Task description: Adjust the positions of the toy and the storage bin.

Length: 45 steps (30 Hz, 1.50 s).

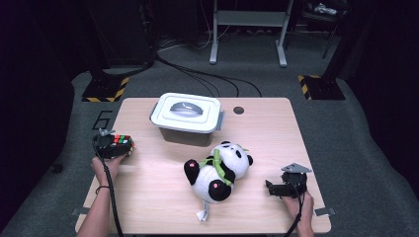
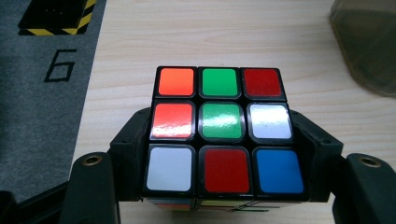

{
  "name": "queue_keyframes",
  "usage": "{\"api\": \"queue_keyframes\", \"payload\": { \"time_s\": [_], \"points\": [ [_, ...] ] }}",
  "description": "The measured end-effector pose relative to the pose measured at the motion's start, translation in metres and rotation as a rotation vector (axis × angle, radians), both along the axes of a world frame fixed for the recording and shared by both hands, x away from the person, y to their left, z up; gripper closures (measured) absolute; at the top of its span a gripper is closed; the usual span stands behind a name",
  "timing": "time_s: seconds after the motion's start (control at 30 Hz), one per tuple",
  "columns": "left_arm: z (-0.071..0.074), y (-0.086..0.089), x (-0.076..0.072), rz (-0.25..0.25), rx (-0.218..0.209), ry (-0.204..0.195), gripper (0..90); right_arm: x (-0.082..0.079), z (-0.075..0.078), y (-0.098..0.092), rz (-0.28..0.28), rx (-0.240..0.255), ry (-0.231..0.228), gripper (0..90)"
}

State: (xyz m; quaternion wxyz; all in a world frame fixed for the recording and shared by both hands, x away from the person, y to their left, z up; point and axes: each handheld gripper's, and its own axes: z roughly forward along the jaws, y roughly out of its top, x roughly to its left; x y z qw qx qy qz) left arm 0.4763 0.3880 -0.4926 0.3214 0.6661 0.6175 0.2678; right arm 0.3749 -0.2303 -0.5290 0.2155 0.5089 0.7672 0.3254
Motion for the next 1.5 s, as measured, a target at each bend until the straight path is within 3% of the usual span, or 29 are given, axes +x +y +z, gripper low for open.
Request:
{"api": "queue_keyframes", "payload": {
  "time_s": [0.1, 0.17, 0.3, 0.33, 0.37, 0.5, 0.63, 0.83, 1.03, 1.5],
  "points": [
    [-0.008, -0.004, 0.003, -0.004, 0.017, 0.022, 34.1, 0.000, 0.000, 0.000, 0.002, -0.002, 0.000, 0.8],
    [-0.009, -0.005, 0.003, 0.001, 0.025, 0.009, 34.1, 0.000, 0.000, 0.000, 0.002, -0.002, 0.000, 0.8],
    [-0.008, -0.006, 0.003, 0.004, 0.027, 0.019, 33.7, 0.000, 0.000, 0.000, -0.001, 0.002, 0.000, 0.8],
    [-0.008, -0.006, 0.002, 0.008, 0.034, 0.026, 26.9, 0.000, 0.000, 0.000, -0.001, 0.002, 0.000, 0.8],
    [-0.007, -0.006, 0.001, 0.021, 0.030, 0.025, 26.9, 0.000, 0.000, 0.000, -0.001, 0.002, 0.000, 0.8],
    [0.003, -0.004, -0.008, 0.034, 0.025, 0.009, 15.4, 0.000, 0.000, 0.000, 0.002, -0.002, 0.000, 0.8],
    [0.014, -0.007, -0.021, 0.024, 0.032, -0.013, 14.4, 0.000, 0.000, 0.000, 0.002, -0.002, 0.000, 0.8],
    [0.035, -0.021, -0.044, -0.036, 0.016, -0.060, 13.0, 0.000, 0.000, 0.000, 0.002, -0.002, 0.000, 0.8],
    [0.045, -0.038, -0.055, -0.085, 0.008, -0.075, 11.3, 0.000, 0.000, 0.000, 0.003, -0.002, -0.001, 0.8],
    [0.050, -0.072, -0.072, -0.200, -0.014, -0.040, 6.2, 0.000, 0.000, 0.000, -0.001, 0.000, 0.000, 0.8]
  ]
}}
